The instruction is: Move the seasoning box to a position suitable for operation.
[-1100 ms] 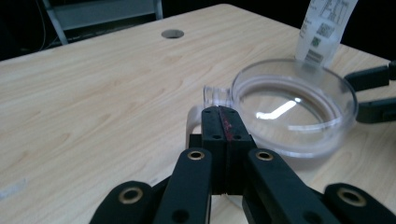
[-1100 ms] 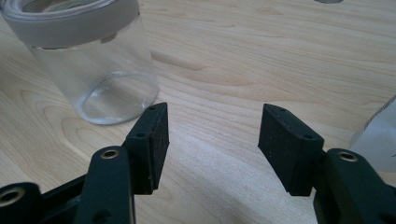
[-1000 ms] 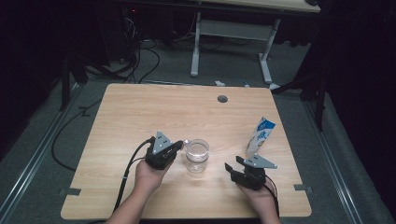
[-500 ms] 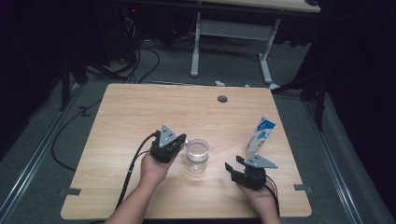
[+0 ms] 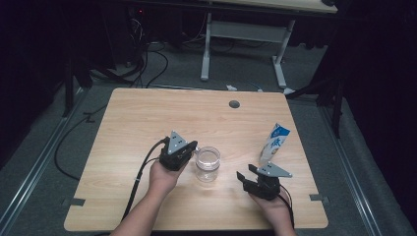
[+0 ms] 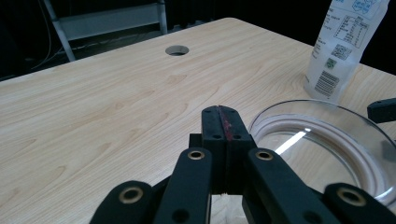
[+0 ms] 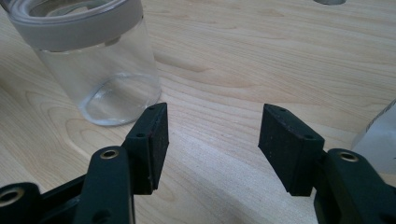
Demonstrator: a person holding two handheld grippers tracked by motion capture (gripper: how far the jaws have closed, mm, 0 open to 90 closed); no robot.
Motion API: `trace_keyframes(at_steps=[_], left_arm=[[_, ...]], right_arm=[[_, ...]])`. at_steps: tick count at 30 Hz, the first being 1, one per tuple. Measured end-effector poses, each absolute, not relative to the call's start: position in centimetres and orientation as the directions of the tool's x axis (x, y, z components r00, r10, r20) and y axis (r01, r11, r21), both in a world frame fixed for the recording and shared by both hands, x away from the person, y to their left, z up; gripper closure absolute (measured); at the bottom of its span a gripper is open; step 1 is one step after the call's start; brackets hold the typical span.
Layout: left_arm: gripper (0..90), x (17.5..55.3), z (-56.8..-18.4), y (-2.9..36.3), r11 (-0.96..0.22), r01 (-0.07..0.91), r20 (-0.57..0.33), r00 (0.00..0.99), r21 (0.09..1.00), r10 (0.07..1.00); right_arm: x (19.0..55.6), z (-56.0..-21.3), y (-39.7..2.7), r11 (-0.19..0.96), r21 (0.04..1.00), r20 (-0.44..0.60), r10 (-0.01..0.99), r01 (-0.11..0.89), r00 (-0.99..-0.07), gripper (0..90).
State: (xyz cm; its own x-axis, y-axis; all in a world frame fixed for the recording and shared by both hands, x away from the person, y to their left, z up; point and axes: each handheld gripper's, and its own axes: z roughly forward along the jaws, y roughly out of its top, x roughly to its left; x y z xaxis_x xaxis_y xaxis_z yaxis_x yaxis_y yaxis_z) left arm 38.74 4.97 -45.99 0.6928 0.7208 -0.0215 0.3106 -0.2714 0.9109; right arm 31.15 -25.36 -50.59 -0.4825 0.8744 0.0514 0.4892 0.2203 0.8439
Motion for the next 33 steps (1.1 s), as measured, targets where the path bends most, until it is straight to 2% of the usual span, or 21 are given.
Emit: trace_keyframes(at_steps=[22,33], left_arm=[[90.0,38.87,-46.13,5.04,-0.253,0.319,-0.043,0.694,0.913,0.719],[90.0,38.81,-46.21,5.04,-0.251,0.313,-0.04,0.693,0.916,0.719]], right_arm=[[31.12,-50.84,-25.08,0.227,0.839,0.056,0.868,0.494,-0.493,43.9],[30.8,-50.47,-24.42,0.239,0.853,0.035,0.861,0.464,-0.508,46.0]])
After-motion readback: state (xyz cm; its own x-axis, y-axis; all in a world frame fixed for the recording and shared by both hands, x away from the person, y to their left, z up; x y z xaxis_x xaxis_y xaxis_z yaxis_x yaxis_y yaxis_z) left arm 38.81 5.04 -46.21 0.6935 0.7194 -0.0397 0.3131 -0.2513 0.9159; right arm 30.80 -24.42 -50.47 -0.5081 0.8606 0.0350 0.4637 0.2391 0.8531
